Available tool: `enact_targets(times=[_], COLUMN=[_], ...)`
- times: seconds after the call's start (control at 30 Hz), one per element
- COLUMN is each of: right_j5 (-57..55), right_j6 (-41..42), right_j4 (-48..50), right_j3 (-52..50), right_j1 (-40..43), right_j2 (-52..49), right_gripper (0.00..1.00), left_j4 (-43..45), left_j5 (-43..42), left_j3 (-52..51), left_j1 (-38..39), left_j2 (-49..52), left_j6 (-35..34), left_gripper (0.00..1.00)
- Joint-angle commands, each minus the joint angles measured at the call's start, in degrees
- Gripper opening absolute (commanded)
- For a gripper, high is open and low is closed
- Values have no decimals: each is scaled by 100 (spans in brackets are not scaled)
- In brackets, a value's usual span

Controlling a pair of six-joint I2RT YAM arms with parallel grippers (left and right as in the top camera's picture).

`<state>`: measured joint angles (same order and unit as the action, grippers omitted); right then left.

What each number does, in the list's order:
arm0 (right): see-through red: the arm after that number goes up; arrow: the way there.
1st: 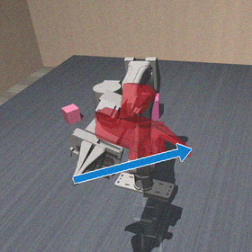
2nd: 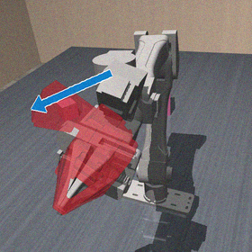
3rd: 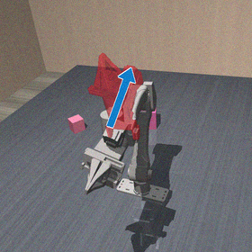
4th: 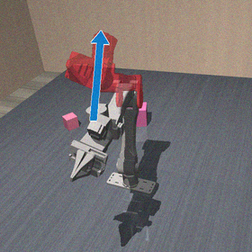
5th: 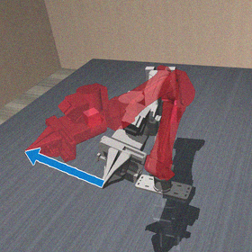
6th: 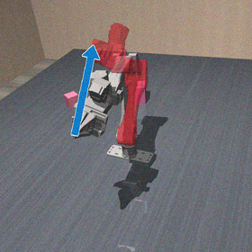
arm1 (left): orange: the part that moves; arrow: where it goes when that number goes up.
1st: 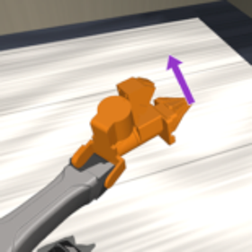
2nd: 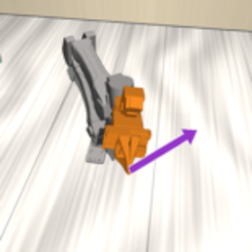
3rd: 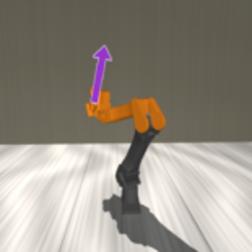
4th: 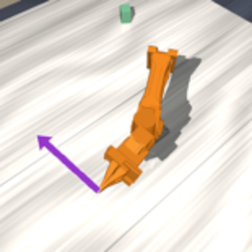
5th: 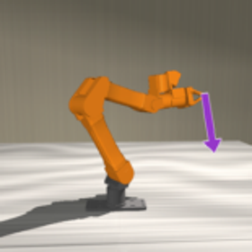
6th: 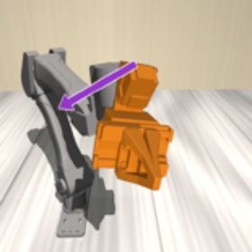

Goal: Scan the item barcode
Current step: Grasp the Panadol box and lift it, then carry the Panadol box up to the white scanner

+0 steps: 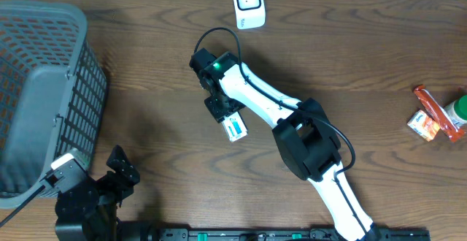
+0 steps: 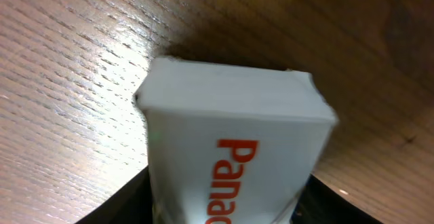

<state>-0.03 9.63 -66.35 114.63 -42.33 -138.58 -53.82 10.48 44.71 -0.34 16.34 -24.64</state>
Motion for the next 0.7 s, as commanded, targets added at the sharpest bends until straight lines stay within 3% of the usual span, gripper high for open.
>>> enact_targets(times=[0.0, 0.27, 0.43, 0.67], right_j5=[881, 1961, 2887, 4483], right_j6=[63, -42, -662, -1674], right_j4=[-33, -953, -1648, -2173], right_j3=[-98, 846, 1453, 1598], right_j1=[-70, 138, 361, 997], right_j2=[-282, -227, -227, -227], right_gripper=[45, 29, 34, 33], left_j4=[-17, -15, -17, -17], left_j5=[33, 31, 31, 31], left_j3=[28, 28, 28, 28], left_j1=[-28, -28, -28, -28], left_j2=[-24, -24, -24, -24], left_j6=[-33, -33, -33, -33], left_gripper=[88, 88, 88, 88])
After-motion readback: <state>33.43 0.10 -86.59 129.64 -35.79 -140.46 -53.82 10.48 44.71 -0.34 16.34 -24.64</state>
